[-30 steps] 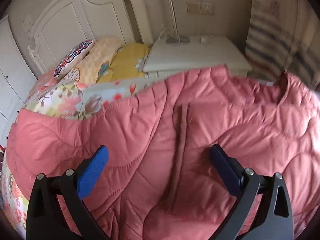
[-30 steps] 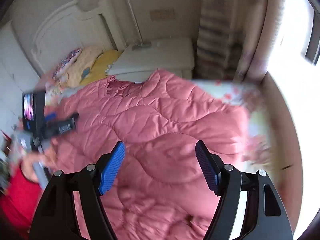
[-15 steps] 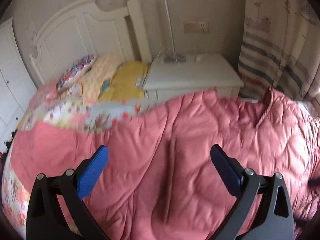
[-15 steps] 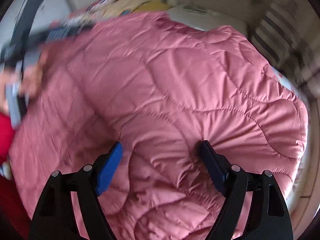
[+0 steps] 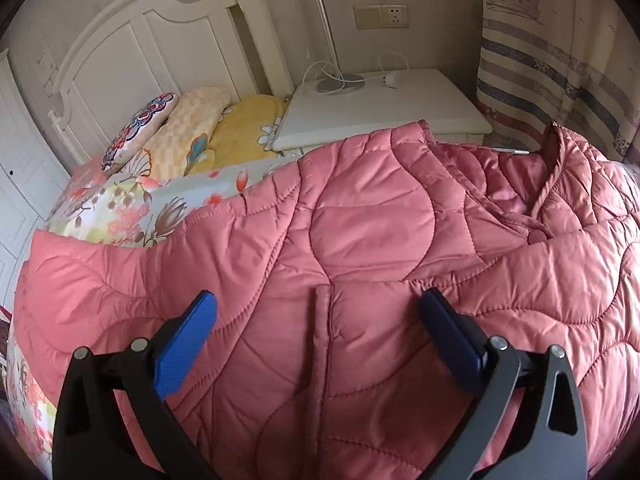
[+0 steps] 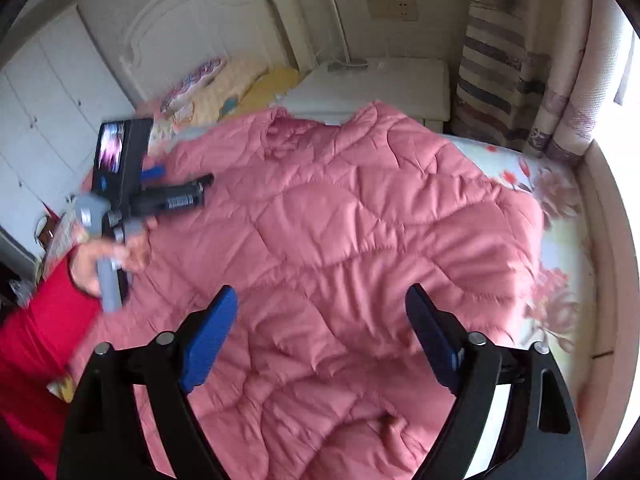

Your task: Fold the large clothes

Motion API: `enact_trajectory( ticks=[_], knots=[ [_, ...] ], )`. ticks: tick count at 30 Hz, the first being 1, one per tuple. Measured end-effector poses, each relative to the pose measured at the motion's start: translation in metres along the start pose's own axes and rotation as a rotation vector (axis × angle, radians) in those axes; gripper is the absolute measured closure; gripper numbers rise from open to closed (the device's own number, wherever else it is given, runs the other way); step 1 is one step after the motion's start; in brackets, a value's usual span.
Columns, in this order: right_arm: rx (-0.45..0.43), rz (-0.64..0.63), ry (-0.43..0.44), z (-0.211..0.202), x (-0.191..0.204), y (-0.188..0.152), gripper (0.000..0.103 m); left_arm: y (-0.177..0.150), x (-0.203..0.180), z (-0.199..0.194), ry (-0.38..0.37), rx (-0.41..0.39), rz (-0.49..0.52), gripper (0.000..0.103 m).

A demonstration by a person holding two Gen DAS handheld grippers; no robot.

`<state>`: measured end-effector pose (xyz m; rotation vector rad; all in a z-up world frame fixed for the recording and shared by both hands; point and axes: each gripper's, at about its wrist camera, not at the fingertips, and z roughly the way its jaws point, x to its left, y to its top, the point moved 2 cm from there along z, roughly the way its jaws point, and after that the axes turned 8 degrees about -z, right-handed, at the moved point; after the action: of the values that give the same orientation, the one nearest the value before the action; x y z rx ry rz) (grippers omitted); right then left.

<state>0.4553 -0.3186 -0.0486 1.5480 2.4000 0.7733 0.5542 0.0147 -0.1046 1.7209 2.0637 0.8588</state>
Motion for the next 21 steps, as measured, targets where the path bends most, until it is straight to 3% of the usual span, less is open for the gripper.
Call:
enact_trajectory(
  ticks=[2,3,7,10,15,19,21],
  knots=[
    [0.130,0.026,-0.072,0.034,-0.017,-0.009,0.018,-0.001,0.003,-0.002,-0.014,0.003,-0.012,0.002],
    [0.154,0.055,-0.078,0.043,-0.025,-0.013,0.018,-0.001,0.006,-0.005,-0.033,0.008,-0.023,0.002],
    [0.106,0.080,-0.174,0.032,-0.020,-0.016,0.017,-0.006,0.024,-0.030,-0.078,-0.002,-0.053,0.002],
    [0.108,-0.025,-0.212,0.030,0.007,-0.011,0.017,-0.018,0.047,-0.066,-0.107,-0.082,-0.052,0.002],
    [0.137,-0.011,-0.239,0.041,0.009,-0.012,0.017,-0.050,0.139,-0.096,-0.077,-0.092,-0.126,0.002],
    [0.136,0.006,-0.246,0.042,0.001,-0.016,0.017,-0.075,0.234,-0.084,0.015,-0.025,-0.290,0.002],
    [0.139,0.007,-0.257,0.043,0.003,-0.015,0.017,-0.082,0.265,-0.076,-0.006,-0.001,-0.376,0.003]
  ],
)
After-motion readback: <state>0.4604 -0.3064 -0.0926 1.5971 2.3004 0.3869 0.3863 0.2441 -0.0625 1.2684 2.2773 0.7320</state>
